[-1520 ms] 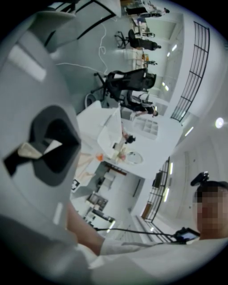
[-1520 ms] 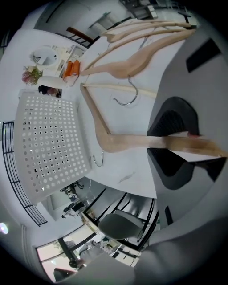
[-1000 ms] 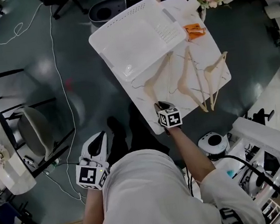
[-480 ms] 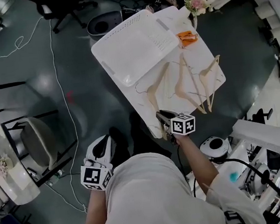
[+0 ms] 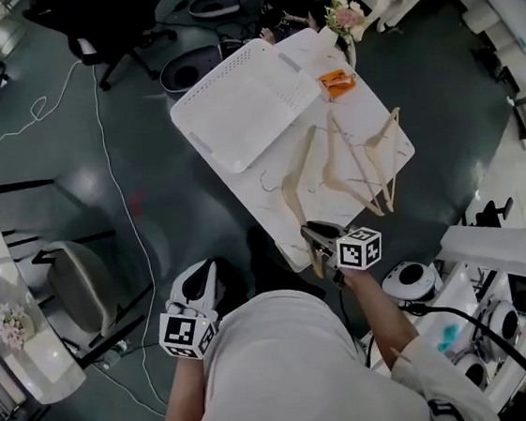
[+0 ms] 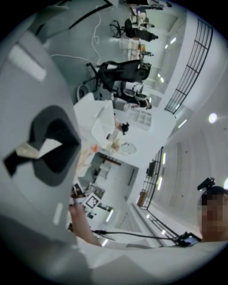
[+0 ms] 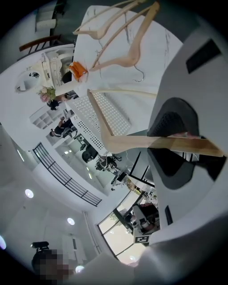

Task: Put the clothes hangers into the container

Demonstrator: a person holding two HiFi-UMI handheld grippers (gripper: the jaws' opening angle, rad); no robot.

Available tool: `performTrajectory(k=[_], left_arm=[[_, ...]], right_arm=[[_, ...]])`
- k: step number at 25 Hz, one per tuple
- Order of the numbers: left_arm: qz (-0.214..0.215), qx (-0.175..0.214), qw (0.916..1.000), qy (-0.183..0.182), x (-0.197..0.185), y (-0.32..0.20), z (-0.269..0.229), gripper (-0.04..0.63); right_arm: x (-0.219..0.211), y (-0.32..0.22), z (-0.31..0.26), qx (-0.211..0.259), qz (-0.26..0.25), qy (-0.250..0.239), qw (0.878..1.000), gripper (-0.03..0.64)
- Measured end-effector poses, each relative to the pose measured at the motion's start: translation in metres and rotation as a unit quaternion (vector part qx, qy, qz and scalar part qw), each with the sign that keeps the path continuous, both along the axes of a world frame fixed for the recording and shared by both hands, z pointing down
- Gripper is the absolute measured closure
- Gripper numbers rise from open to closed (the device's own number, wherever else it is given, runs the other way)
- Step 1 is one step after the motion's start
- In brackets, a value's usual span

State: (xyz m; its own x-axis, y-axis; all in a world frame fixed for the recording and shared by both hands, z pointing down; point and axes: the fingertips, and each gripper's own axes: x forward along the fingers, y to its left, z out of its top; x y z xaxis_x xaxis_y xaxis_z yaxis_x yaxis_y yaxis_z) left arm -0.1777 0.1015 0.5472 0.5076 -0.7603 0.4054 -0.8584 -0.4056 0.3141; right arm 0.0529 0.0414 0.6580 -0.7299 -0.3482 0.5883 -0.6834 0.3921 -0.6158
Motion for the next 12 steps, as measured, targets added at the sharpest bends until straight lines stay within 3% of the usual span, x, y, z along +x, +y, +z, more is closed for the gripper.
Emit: performTrajectory(k=[12], left_arm=[[0.015, 0.029, 0.9995, 0.002, 0.011, -0.011, -0.014, 0.594]], right_arm=[[-0.008, -0.032, -0.068, 0.064, 0.007, -0.039, 0.997, 0.543]])
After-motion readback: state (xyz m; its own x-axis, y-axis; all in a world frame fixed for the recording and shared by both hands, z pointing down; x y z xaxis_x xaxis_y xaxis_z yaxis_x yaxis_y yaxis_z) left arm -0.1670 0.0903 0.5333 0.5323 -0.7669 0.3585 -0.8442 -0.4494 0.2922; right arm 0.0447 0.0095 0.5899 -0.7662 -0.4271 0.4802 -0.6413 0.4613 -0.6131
